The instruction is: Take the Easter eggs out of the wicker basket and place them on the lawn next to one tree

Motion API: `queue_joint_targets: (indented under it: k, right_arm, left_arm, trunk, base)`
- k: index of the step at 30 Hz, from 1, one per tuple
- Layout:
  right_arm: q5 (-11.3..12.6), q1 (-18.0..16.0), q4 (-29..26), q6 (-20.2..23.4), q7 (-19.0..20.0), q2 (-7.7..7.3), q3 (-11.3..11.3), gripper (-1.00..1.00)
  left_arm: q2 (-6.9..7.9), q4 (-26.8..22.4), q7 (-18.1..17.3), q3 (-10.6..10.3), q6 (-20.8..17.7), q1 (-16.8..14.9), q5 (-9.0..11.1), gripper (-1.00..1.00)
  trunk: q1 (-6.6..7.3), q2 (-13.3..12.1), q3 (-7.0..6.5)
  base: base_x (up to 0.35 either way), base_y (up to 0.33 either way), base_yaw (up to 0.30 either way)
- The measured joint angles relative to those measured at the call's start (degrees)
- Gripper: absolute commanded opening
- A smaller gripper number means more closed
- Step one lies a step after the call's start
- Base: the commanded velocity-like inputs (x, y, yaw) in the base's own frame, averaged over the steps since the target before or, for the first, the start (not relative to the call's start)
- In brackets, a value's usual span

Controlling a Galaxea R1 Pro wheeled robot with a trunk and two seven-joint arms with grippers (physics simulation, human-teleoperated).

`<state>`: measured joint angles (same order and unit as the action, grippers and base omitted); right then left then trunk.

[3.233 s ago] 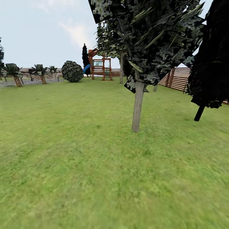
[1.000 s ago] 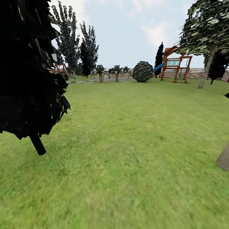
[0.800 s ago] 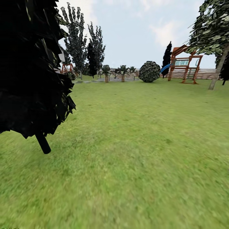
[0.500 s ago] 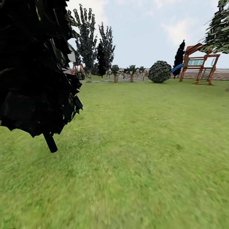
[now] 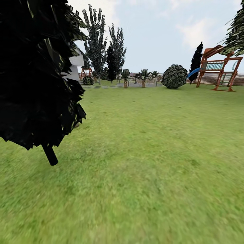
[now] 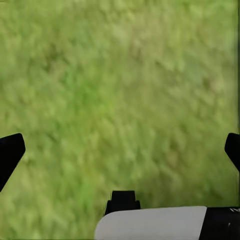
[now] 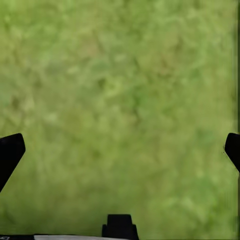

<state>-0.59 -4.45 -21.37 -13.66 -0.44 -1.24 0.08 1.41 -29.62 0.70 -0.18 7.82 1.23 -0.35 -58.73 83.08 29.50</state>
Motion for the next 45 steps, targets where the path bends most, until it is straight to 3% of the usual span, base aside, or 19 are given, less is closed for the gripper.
queue_joint_targets:
  k: [10, 45]
  right_arm:
    - [0.0, 0.0, 0.2, 0.0, 0.1, -0.91, 0.0, 1.0]
    - [-0.1, 0.0, 0.0, 0.0, 0.1, -0.43, 0.2, 1.0]
  left_arm:
    - [0.0, 0.0, 0.0, 0.0, 0.1, 0.0, -0.1, 1.0]
    - [-0.01, 0.5, 0.0, 0.0, 0.1, 0.0, -0.2, 1.0]
  trunk:
    - [0.0, 0.0, 0.0]
    - [0.0, 0.0, 0.1]
  base:
    - [0.316, -0.058, 0.0]
    - [0.298, -0.118, 0.033]
